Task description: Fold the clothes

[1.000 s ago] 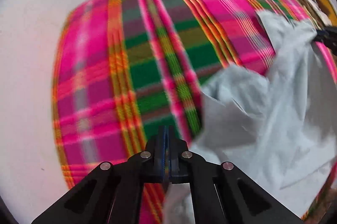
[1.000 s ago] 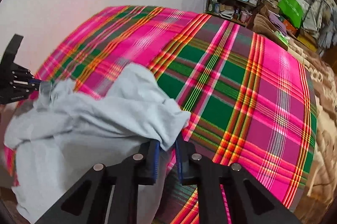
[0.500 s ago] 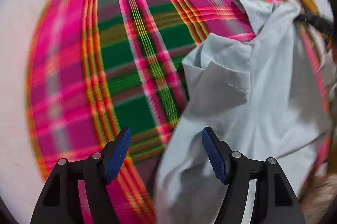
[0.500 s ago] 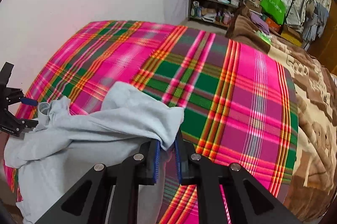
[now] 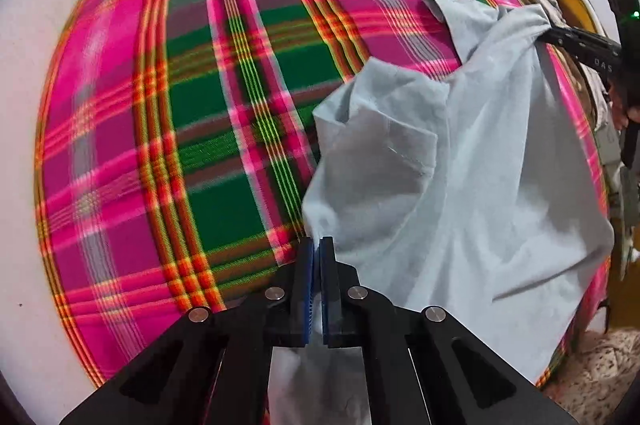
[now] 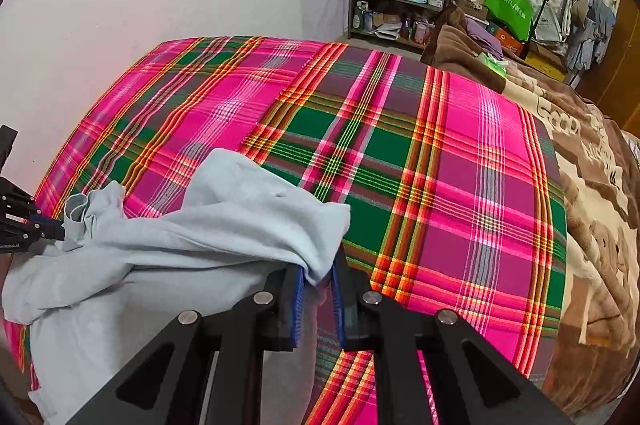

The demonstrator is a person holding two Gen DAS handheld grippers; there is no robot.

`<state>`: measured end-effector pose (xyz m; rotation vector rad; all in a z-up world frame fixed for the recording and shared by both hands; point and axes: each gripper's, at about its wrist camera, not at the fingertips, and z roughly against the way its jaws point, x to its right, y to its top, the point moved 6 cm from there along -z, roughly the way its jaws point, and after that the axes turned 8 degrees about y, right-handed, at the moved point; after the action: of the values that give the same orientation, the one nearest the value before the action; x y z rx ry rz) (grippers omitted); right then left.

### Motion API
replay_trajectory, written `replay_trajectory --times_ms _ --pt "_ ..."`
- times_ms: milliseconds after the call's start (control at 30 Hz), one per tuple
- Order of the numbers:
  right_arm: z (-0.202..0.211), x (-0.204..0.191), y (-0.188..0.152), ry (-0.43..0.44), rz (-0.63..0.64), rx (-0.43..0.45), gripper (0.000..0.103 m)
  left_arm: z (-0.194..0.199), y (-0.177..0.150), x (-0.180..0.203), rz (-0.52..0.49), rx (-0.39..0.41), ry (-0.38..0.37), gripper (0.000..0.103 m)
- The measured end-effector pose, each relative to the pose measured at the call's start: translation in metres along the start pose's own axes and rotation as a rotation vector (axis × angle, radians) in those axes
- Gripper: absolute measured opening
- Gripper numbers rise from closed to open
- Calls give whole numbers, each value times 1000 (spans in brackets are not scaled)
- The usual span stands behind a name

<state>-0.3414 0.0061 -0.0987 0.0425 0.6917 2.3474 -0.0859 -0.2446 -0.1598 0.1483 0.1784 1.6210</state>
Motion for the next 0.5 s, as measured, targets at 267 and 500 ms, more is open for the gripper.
replay_trajectory --times_ms 267,500 --pt "41 -4 18 -92 39 86 13 67 54 -71 175 220 162 3" --pt "63 -10 56 -246 71 134 13 98 137 -115 280 337 215 3"
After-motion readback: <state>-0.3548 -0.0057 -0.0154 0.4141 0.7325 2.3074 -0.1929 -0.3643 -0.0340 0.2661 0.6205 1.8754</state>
